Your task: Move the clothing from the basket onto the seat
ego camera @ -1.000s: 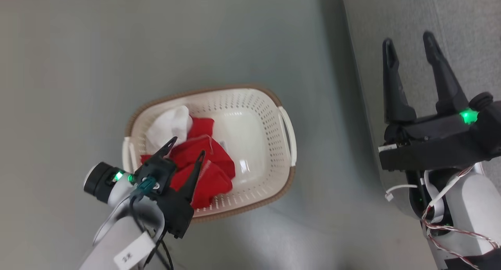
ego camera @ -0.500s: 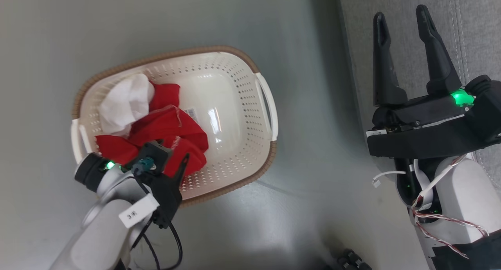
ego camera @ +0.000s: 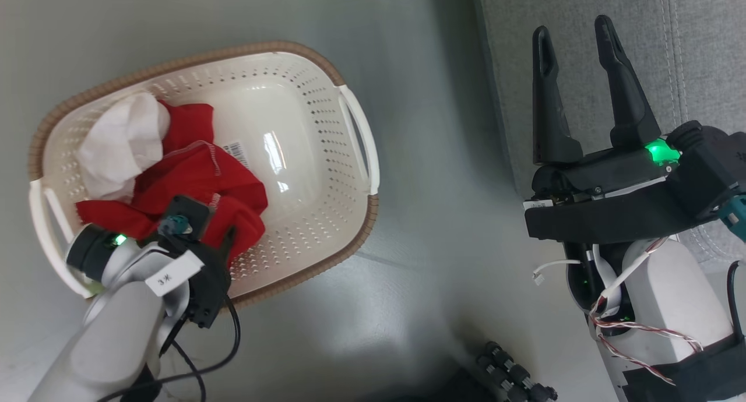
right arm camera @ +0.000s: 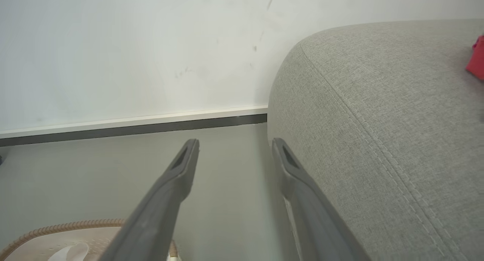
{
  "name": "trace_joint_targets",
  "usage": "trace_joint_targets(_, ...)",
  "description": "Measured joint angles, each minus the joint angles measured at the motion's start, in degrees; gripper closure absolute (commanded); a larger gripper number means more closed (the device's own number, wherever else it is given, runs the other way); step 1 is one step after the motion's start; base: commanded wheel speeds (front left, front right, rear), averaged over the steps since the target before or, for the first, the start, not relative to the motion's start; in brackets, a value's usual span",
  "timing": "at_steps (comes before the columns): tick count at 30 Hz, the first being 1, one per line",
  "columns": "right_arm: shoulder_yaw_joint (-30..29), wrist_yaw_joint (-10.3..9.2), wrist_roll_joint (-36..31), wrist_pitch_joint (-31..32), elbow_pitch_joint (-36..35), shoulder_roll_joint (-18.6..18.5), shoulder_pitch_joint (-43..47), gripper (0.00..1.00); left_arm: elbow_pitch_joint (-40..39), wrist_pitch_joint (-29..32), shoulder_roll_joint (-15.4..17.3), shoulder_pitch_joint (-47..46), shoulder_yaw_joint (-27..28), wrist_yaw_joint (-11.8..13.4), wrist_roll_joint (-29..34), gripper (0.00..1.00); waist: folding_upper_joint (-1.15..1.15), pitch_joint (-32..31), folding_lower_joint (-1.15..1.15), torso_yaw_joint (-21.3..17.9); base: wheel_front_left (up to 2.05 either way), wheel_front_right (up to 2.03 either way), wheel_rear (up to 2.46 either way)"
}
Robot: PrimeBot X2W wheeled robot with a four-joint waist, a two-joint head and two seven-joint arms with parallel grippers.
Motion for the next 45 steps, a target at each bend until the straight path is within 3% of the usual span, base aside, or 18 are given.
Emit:
trace_joint_targets(10, 0.2, 0.0, 0.0, -1.9, 1.5, 0.4, 0.0, 0.0, 6.0, 3.3, -0.7, -3.0, 0.4, -0.4, -2.1, 0.0, 0.0, 1.7, 0.0, -1.8, 0.0, 0.0, 0.0)
trace_joint_targets(11, 0.2, 0.0, 0.0, -2.0, 1.5, 0.4, 0.0, 0.0, 6.5, 3.5, -0.9, -3.3, 0.5, -0.4, -2.2, 0.53, 0.0, 1.8, 0.0, -1.9, 0.0, 0.0, 0.0)
trace_joint_targets(12, 0.2, 0.0, 0.0, -2.2, 1.6, 0.4, 0.0, 0.0, 6.9, 3.6, -1.0, -3.6, 0.6, -0.4, -2.3, 0.69, 0.0, 1.8, 0.0, -1.9, 0.0, 0.0, 0.0)
trace_joint_targets(13, 0.2, 0.0, 0.0, -2.4, 1.8, 0.4, -0.1, 0.0, 7.3, 3.9, -1.2, -3.9, 0.6, -0.4, -2.3, 1.0, 0.0, 1.8, 0.0, -1.9, 0.0, 0.0, 0.0)
trace_joint_targets(24, -0.2, 0.01, 0.0, -3.8, 4.2, 0.3, -1.0, 0.0, 10.8, 3.7, -4.1, -5.9, 0.3, -0.5, -2.9, 1.0, 0.0, 0.6, 0.0, -1.1, 0.0, 0.0, 0.0)
trace_joint_targets(45, -0.9, 1.87, -2.4, -3.9, 9.3, -5.7, -1.7, 0.0, 13.6, -10.0, -13.1, -3.8, 4.0, -0.5, -9.6, 1.0, -0.01, -9.8, 0.0, 6.0, 0.0, 0.0, 0.0)
